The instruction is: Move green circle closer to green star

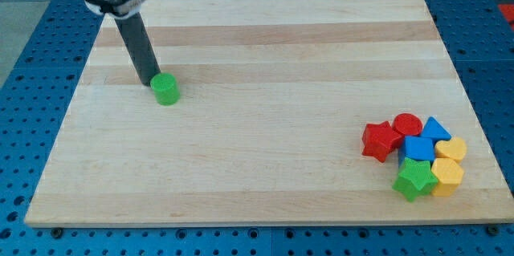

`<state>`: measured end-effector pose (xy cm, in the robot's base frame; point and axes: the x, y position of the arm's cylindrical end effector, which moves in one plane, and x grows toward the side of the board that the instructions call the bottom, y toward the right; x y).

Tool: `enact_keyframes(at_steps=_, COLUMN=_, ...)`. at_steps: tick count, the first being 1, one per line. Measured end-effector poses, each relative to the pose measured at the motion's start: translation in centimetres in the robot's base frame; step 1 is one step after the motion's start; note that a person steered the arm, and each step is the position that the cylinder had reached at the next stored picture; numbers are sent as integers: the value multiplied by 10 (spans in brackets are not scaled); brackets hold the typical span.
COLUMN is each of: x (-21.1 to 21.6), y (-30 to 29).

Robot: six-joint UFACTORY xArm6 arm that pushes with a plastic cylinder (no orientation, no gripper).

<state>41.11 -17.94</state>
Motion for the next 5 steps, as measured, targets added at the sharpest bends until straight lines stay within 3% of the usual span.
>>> enact_keyframes(at_steps=2, x=-7, y=-2)
enact_keyframes(at_steps=5, x=74, y=48)
